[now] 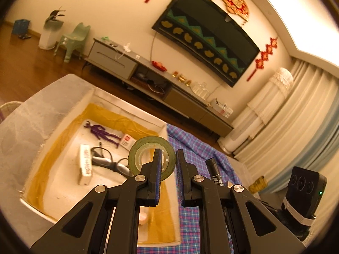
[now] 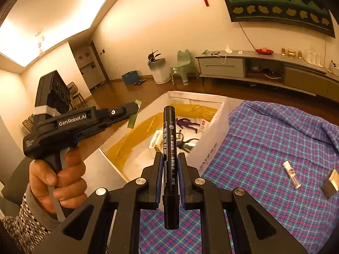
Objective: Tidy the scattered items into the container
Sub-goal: 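Lower the green tape roll and black marker into the box with both grippers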
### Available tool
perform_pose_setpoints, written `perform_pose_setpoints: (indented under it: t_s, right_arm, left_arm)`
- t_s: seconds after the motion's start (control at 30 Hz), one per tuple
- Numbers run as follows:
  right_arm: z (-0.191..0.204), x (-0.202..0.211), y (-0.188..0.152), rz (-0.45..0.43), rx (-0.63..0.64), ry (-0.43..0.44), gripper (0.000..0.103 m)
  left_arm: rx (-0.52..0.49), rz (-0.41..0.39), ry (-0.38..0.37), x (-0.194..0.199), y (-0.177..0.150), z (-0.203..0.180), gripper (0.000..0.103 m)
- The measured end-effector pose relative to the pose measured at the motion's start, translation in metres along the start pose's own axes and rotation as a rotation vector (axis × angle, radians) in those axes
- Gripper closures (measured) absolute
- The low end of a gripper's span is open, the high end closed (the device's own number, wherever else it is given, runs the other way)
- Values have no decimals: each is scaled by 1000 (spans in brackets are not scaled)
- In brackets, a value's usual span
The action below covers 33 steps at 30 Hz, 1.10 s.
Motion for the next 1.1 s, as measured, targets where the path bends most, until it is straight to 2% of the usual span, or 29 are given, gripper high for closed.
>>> perform_pose_setpoints:
  t_s: [0.23,0.33,0.7,0.97,1.1]
  right_arm:
    - [9,-25,21,10,-19,29,88]
    - [12,-34,30,17,-16,34,88]
    - [-4,-75,56,82,-42,27,88]
    - [-11,-117,59,194,25,-8,88]
    - [-15,-132,63,218,51,-33,88]
  left_arm:
    - [83,-21,-1,7,14,21,90]
    - [90,9,19,0,11,25,90]
    - [-13,195,106,-45,-36,15,90]
    - [-91,257,152,-61,-57,15,90]
    - [-111,282,166,-67,-63,18,90]
Point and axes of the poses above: each gripper's, at about its wrist camera, not at the fingertips, and x roughly against the way its jaws point, z to its left, y to its top, the point moved 7 cm from there along -x, roughly the way its jaws point, and after that the axes turned 13 degrees about x, right-handed, at the moved point
